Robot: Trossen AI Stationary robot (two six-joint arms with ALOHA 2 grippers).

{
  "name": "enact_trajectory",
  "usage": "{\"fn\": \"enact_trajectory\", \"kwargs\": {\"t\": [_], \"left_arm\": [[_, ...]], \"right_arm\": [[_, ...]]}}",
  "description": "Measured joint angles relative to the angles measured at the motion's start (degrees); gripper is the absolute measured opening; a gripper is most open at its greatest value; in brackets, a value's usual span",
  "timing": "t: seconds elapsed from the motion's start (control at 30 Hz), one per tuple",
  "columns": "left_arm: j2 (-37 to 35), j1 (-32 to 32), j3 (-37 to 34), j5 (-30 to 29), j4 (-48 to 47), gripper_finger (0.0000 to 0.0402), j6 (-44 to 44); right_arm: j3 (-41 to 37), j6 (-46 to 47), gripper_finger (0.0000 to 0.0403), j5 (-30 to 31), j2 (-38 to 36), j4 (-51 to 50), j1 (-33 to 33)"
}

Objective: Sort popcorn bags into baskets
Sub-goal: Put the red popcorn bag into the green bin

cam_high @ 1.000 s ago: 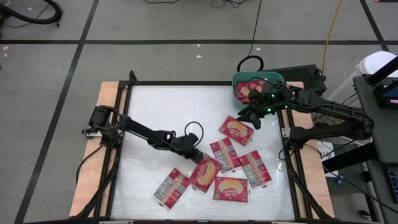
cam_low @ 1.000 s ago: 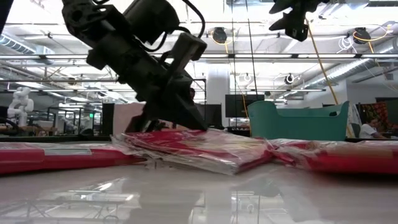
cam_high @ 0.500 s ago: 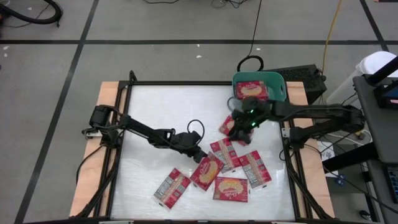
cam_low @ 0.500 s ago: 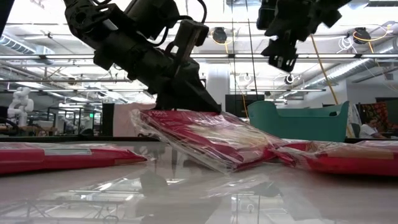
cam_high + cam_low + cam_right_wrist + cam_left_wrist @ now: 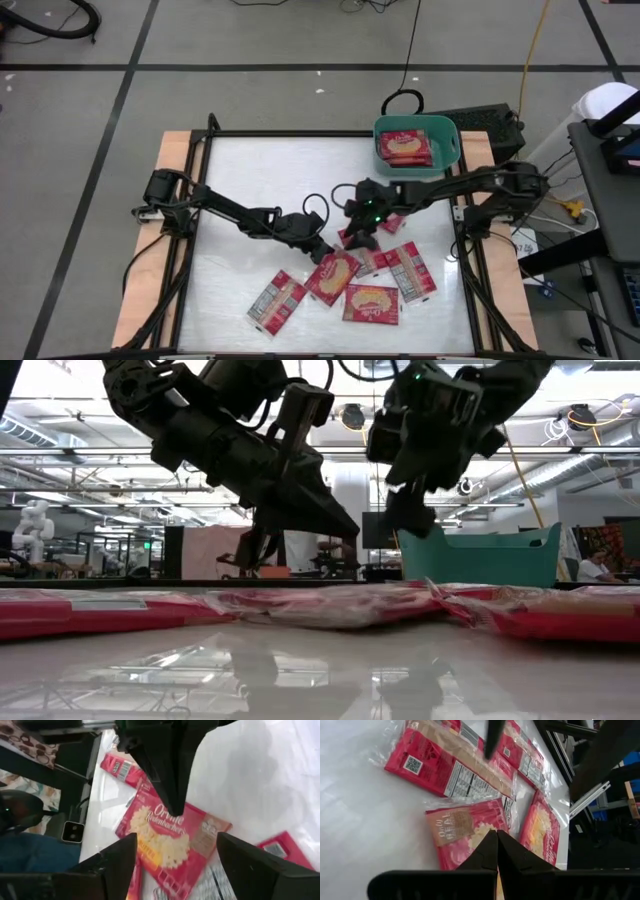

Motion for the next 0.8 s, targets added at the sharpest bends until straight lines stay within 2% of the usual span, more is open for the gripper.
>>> {"fn": "enact_trajectory", "kwargs": {"t": [0.1, 0.2, 0.3, 0.43, 0.63, 0.8], "left_arm": [[-0.02, 0.0, 0.0, -0.01, -0.39, 0.0001, -0.98], [-0.04, 0.0, 0.02, 0.85, -3.79, 0.0005, -6.4], [-0.04, -0.86, 0.02, 2.0, -8.21, 0.0023, -9.34], [-0.04, -3.7, 0.02, 2.27, -10.78, 0.0054, -8.65], [-0.04, -6.52, 0.02, -4.74, -14.92, 0.0105, -7.14], [-0.04, -5.9, 0.02, -6.07, -13.88, 0.0136, -4.6]], "right_arm": [[0.01, 0.3, 0.026, -0.01, 3.53, 3.28, 0.61], [0.0, 0.83, 0.0253, 0.38, 5.39, 4.21, 1.34], [0.0, 2.4, 0.025, 2.87, 5.64, 3.59, 2.42], [0.0, 2.72, 0.0251, 5.92, 5.67, 2.11, 3.43], [0.02, 2.6, 0.0254, 7.54, 7.66, 1.38, 3.54], [0.02, 2.05, 0.0254, 7.33, 11.01, 5.1, 3.54]]}}
